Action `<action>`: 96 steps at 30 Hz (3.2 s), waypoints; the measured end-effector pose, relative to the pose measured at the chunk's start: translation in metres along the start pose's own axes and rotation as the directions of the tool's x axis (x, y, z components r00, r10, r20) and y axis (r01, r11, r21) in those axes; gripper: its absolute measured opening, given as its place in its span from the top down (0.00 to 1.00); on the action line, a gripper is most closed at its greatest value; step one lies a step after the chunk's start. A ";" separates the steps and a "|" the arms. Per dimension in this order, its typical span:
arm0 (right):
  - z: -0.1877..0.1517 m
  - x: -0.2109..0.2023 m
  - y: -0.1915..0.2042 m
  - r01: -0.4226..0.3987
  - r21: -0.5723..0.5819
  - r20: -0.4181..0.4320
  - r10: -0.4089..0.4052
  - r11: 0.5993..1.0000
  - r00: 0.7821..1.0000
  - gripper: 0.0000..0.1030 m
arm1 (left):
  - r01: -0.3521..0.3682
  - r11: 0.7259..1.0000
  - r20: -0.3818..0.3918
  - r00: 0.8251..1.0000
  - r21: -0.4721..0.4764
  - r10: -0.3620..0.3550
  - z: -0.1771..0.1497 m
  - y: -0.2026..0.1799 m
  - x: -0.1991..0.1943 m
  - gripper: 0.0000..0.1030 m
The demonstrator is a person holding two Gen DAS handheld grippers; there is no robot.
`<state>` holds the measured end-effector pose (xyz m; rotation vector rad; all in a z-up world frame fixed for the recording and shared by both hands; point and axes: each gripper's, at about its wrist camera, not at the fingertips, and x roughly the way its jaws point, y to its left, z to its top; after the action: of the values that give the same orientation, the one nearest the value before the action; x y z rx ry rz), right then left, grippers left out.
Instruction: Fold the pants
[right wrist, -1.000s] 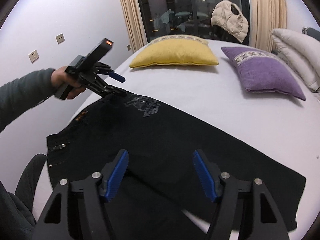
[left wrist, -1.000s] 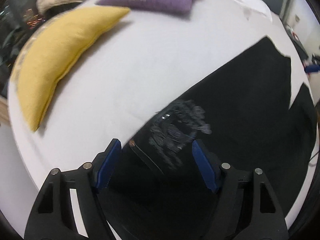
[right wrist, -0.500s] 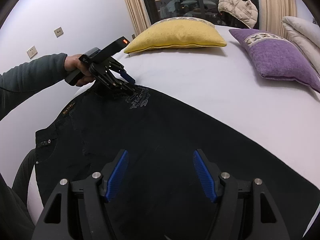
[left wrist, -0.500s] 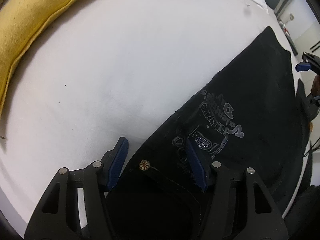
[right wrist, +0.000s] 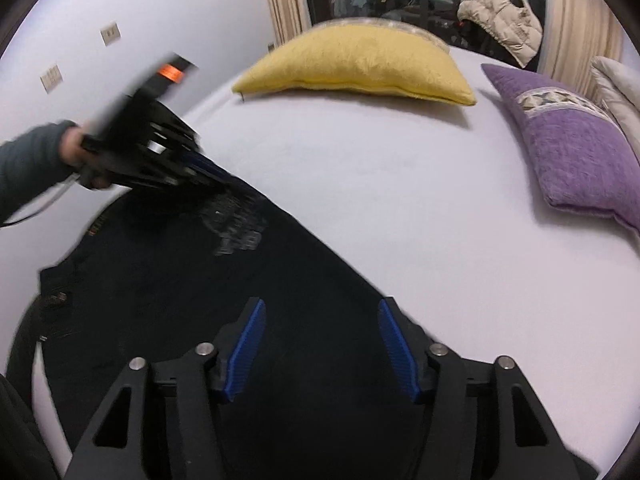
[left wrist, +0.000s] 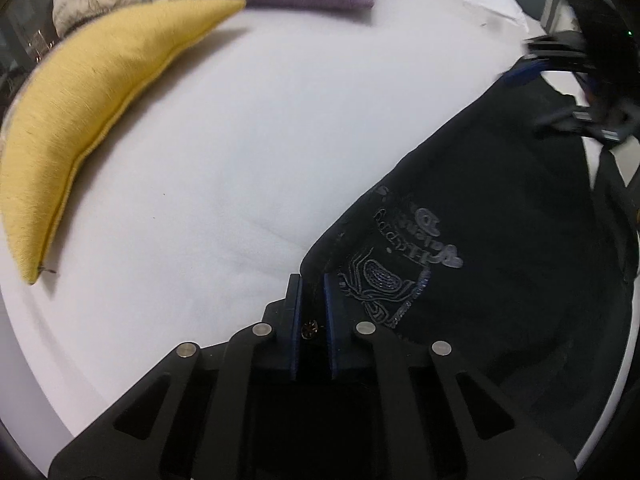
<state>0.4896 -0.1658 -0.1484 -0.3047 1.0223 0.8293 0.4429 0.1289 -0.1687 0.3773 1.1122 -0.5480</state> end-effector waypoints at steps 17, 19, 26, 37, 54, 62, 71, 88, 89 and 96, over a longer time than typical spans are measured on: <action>0.028 0.069 -0.007 -0.025 -0.119 -0.150 0.007 0.993 0.989 0.71 | -0.028 0.998 0.122 0.992 0.054 0.022 -0.015 -0.034 -0.055 0.92; 0.029 0.071 -0.001 -0.027 -0.142 -0.154 0.005 0.989 0.988 0.87 | -0.030 0.998 0.119 0.993 0.049 0.024 -0.019 -0.036 -0.057 0.92; 0.027 0.056 0.010 0.035 -0.149 -0.094 -0.050 0.988 0.994 0.94 | -0.032 0.999 0.133 0.991 0.038 0.026 -0.021 -0.038 -0.061 0.92; 0.012 0.042 0.052 0.171 -0.088 -0.005 -0.172 0.981 0.985 0.97 | -0.012 1.000 0.176 0.984 0.025 0.008 -0.043 -0.067 -0.092 0.92; -0.070 -0.025 0.171 0.192 -0.061 0.105 -0.185 0.980 0.977 0.97 | 0.031 0.999 0.209 0.978 -0.015 -0.027 -0.157 -0.170 -0.144 0.93; -0.118 -0.042 0.231 0.227 -0.117 0.131 -0.212 0.967 0.969 0.97 | -0.010 1.000 0.177 0.984 0.028 0.005 -0.219 -0.214 -0.156 0.94; -0.179 -0.031 0.298 0.373 -0.432 0.091 -0.371 0.821 0.924 0.97 | -0.072 0.983 0.098 0.994 0.168 0.056 -0.282 -0.270 -0.151 0.94; -0.231 -0.026 0.342 0.439 -0.561 0.097 -0.471 0.702 0.877 0.97 | -0.107 0.946 0.087 0.993 0.307 0.085 -0.311 -0.306 -0.150 0.94; -0.233 -0.026 0.344 0.442 -0.558 0.098 -0.473 0.703 0.876 0.97 | -0.112 0.943 0.086 0.992 0.315 0.089 -0.313 -0.308 -0.149 0.94; -0.235 -0.027 0.352 0.470 -0.571 0.116 -0.501 0.673 0.858 0.97 | -0.109 0.946 0.089 0.992 0.304 0.086 -0.310 -0.308 -0.142 0.94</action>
<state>0.0767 -0.0815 -0.1953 -1.0936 0.6479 0.6195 -0.0141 0.0808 -0.1677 0.6752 0.9313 -0.6446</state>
